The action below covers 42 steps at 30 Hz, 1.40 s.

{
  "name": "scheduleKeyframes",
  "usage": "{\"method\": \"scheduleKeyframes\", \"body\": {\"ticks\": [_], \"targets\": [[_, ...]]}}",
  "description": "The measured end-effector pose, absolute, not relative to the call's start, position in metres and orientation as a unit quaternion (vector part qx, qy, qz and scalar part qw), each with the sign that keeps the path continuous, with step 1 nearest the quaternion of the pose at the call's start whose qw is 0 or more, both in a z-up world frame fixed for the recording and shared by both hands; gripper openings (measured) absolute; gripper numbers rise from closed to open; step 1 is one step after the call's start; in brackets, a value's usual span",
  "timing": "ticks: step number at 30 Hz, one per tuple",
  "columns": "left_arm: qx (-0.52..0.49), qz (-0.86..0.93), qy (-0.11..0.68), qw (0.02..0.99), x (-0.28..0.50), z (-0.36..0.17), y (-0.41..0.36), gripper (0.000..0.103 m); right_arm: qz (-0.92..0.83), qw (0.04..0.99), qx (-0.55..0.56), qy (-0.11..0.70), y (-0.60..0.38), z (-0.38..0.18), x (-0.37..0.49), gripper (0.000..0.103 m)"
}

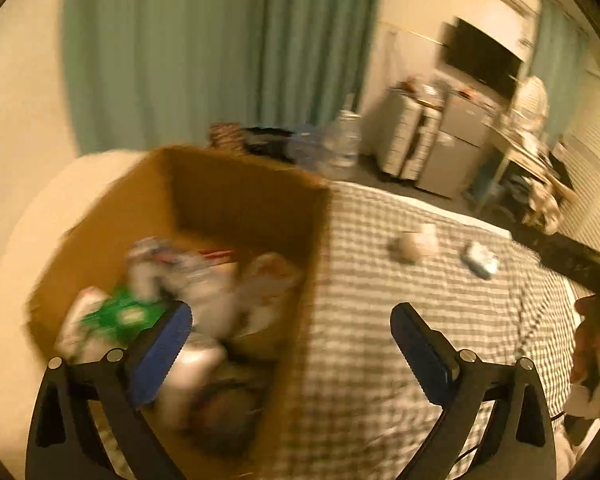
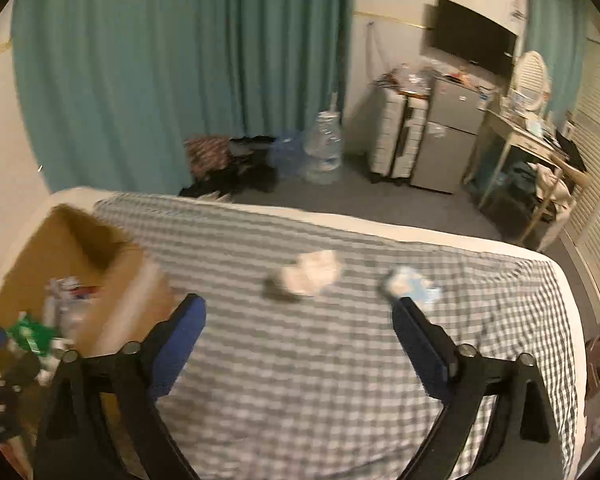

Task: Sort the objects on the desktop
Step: 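Carry green bag and hair tie to the box and release both, then grasp the lace cloth with the left gripper while the right gripper grasps the tissue pack, then carry lace cloth and tissue pack to the box and open both grippers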

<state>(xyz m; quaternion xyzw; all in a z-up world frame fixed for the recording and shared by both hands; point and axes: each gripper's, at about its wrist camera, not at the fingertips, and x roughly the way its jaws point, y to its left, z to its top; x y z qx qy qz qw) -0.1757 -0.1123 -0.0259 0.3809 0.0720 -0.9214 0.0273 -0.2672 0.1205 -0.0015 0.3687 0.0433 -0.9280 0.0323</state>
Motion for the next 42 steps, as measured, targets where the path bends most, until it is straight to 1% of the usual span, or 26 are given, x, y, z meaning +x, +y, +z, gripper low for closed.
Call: {"method": "scheduleKeyframes", "body": {"ticks": [4, 7, 10, 14, 16, 20, 23, 24, 25, 26, 27, 28, 29, 30, 31, 32, 34, 37, 41, 42], "targets": [[0.391, -0.920, 0.036, -0.011, -0.215, -0.034, -0.043, 0.103, -0.926, -0.002, 0.376, 0.046, 0.178, -0.026, -0.289, 0.096], [0.395, -0.918, 0.024, -0.028, -0.247, -0.048, 0.000, 0.103, -0.923, 0.007, 0.381, 0.041, 0.218, -0.042, -0.303, 0.096], [0.409, -0.912, 0.007, -0.030, -0.282, -0.071, 0.032, 0.103, -0.919, 0.009, 0.393, 0.033, 0.251, -0.071, -0.323, 0.096], [0.424, -0.906, 0.001, -0.014, -0.327, -0.106, 0.053, 0.103, -0.903, 0.021, 0.428, 0.039, 0.281, -0.109, -0.351, 0.096], [0.427, -0.904, 0.002, -0.009, -0.349, -0.122, 0.058, 0.103, -0.894, 0.042, 0.442, 0.063, 0.288, -0.125, -0.367, 0.096], [0.446, -0.895, 0.007, -0.007, -0.391, -0.148, 0.061, 0.103, -0.898, 0.079, 0.418, 0.115, 0.273, -0.134, -0.382, 0.096], [0.460, -0.888, -0.015, -0.013, -0.414, -0.164, 0.063, 0.103, -0.891, 0.112, 0.415, 0.149, 0.254, -0.141, -0.402, 0.096], [0.480, -0.876, -0.026, -0.019, -0.421, -0.173, 0.064, 0.100, -0.884, 0.128, 0.425, 0.147, 0.249, -0.147, -0.409, 0.096], [0.500, -0.865, -0.037, -0.022, -0.426, -0.180, 0.066, 0.089, -0.875, 0.133, 0.441, 0.147, 0.244, -0.154, -0.418, 0.095], [0.498, -0.866, -0.041, -0.027, -0.425, -0.181, 0.065, 0.088, -0.866, 0.134, 0.457, 0.150, 0.239, -0.159, -0.421, 0.095], [0.491, -0.869, -0.037, -0.037, -0.423, -0.178, 0.066, 0.072, -0.858, 0.134, 0.472, 0.155, 0.235, -0.166, -0.425, 0.091], [0.490, -0.869, -0.036, -0.050, -0.421, -0.176, 0.067, 0.045, -0.855, 0.127, 0.477, 0.162, 0.233, -0.171, -0.425, 0.080], [0.491, -0.868, -0.040, -0.058, -0.417, -0.172, 0.068, 0.033, -0.856, 0.128, 0.477, 0.155, 0.234, -0.171, -0.423, 0.072], [0.494, -0.866, -0.051, -0.062, -0.412, -0.168, 0.070, 0.012, -0.859, 0.132, 0.474, 0.142, 0.236, -0.168, -0.418, 0.066], [0.497, -0.863, -0.059, -0.067, -0.408, -0.165, 0.070, 0.010, -0.859, 0.126, 0.478, 0.136, 0.237, -0.165, -0.413, 0.064], [0.498, -0.862, -0.062, -0.072, -0.403, -0.162, 0.070, 0.010, -0.858, 0.120, 0.481, 0.136, 0.238, -0.163, -0.408, 0.063], [0.490, -0.866, -0.062, -0.078, -0.389, -0.147, 0.066, 0.010, -0.864, 0.103, 0.475, 0.130, 0.238, -0.152, -0.391, 0.063], [0.476, -0.873, -0.055, -0.090, -0.363, -0.119, 0.058, 0.010, -0.872, 0.093, 0.471, 0.093, 0.239, -0.125, -0.359, 0.063], [0.457, -0.882, -0.049, -0.101, -0.321, -0.071, 0.051, 0.010, -0.882, 0.116, 0.456, -0.003, 0.233, -0.074, -0.313, 0.063], [0.453, -0.884, -0.046, -0.102, -0.308, -0.057, 0.047, 0.010, -0.877, 0.137, 0.457, -0.048, 0.229, -0.060, -0.300, 0.063]]}}
